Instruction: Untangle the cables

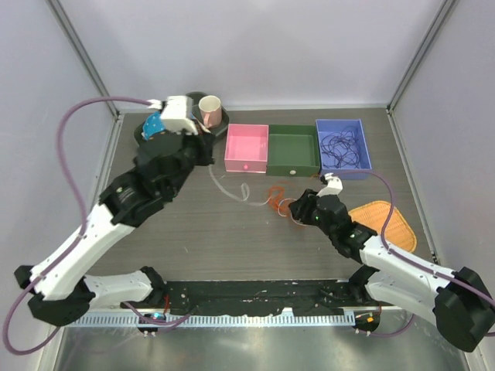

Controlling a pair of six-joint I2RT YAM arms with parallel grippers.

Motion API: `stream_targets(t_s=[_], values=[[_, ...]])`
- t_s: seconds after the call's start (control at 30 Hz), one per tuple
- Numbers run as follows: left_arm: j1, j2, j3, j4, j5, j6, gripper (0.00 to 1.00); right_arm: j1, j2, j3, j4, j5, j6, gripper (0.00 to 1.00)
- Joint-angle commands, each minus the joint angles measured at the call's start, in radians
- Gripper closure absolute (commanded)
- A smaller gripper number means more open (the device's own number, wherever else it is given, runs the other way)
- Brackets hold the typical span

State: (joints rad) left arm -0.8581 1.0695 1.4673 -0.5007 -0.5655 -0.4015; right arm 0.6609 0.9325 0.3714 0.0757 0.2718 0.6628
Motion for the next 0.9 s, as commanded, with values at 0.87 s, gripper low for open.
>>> stream_targets(t_s=[0.87], values=[[0.025, 0.835, 0.701, 0.286, 0.407, 0.181, 1.0, 0.006, -0.653, -0.193, -0.014, 0.346, -0.037, 0.07]])
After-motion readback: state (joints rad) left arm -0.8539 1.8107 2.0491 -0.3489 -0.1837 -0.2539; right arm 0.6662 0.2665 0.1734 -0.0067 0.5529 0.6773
